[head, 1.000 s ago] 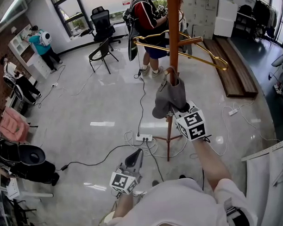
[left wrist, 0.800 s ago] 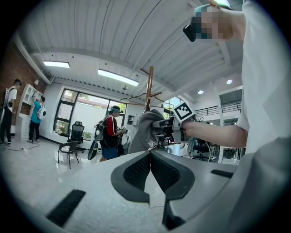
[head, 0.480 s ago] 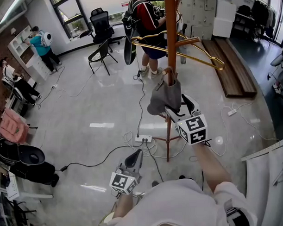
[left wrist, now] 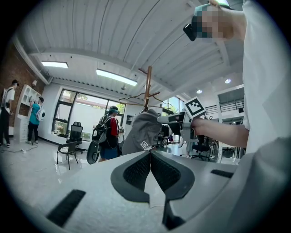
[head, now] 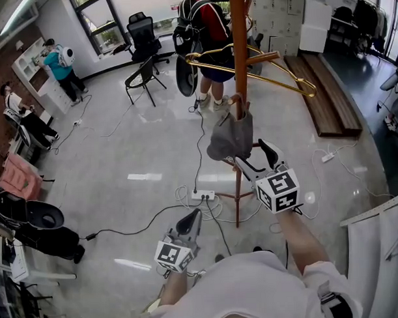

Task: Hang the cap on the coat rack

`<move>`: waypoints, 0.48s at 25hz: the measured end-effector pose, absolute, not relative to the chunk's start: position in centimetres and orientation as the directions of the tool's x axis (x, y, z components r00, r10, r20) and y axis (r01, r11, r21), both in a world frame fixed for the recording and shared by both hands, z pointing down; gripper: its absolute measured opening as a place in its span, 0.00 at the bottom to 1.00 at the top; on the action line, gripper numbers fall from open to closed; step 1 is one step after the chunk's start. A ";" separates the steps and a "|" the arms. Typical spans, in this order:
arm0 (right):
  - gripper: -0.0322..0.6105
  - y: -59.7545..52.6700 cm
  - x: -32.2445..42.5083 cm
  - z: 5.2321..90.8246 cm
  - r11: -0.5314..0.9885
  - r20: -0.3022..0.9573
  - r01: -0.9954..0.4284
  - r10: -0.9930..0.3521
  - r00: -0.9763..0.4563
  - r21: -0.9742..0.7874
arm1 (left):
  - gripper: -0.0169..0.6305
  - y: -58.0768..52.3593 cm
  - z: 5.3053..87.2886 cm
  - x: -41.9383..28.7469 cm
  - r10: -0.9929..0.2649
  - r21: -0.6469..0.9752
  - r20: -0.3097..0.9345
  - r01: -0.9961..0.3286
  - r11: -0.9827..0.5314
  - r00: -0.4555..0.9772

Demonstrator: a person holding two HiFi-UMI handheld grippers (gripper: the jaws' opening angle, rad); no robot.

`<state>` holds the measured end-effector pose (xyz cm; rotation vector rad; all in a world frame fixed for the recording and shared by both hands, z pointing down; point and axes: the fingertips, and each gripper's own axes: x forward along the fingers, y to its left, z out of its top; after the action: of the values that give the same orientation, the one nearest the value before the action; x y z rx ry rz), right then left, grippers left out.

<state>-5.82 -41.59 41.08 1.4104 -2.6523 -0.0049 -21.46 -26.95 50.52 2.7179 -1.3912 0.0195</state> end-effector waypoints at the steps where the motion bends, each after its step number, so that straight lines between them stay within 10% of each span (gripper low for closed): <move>1: 0.51 -41.4 -5.8 41.1 0.563 0.117 -0.824 -0.824 -0.554 0.064 | 0.04 -27.0 50.5 -21.5 -0.809 0.070 0.052 -0.810 -0.582 0.585; 12: 0.51 -38.1 -6.5 42.2 0.597 0.114 -0.802 -0.798 -0.592 0.013 | 0.04 -27.4 49.8 -22.3 -0.823 0.044 0.038 -0.824 -0.565 0.567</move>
<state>-6.47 -38.14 42.16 1.3630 -2.7095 0.0598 -22.29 -27.43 49.76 2.7299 -1.4358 0.0205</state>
